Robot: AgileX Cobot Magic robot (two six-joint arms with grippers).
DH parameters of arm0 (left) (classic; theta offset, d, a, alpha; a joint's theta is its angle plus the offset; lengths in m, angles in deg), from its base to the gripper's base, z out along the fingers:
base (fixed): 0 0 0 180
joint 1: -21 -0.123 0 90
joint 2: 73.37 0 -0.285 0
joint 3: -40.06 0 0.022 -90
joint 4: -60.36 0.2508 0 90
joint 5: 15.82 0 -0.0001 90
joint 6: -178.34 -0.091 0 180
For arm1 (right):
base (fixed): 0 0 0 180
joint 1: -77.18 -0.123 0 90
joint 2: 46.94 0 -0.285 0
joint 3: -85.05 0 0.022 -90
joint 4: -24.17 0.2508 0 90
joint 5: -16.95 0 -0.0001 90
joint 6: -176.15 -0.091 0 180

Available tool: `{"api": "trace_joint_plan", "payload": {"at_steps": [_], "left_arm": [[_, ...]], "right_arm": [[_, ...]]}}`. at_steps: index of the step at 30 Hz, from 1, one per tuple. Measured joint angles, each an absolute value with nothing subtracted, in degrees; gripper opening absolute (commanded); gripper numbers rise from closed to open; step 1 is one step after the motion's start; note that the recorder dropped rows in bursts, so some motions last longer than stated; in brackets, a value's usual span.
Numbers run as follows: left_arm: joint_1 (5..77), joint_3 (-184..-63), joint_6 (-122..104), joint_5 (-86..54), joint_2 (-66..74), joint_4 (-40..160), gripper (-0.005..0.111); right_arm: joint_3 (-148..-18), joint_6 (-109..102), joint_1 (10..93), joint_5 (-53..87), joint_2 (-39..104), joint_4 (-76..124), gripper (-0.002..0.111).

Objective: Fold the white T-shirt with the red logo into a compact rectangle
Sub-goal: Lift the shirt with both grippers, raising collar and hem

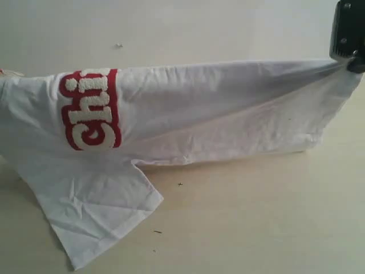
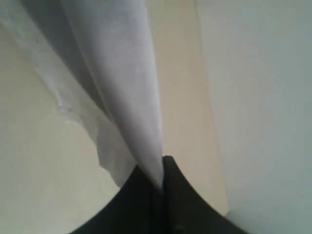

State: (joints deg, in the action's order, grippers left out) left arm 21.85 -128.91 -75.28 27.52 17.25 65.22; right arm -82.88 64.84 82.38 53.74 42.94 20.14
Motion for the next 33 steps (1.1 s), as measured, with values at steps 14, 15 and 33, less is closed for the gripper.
{"api": "trace_joint_plan", "payload": {"at_steps": [14,15,33], "left_arm": [[21.85,-128.91,-66.67,24.4,2.66,65.22,0.0],[21.85,-128.91,-66.21,23.84,1.76,65.22,0.0],[21.85,-128.91,-63.6,26.01,-9.15,59.1,0.0]], "right_arm": [[-82.88,59.29,82.38,56.42,28.62,20.95,0.0],[-82.88,58.79,82.38,56.29,27.91,20.95,0.0],[-82.88,46.21,82.38,53.94,16.1,17.53,0.0]]}}
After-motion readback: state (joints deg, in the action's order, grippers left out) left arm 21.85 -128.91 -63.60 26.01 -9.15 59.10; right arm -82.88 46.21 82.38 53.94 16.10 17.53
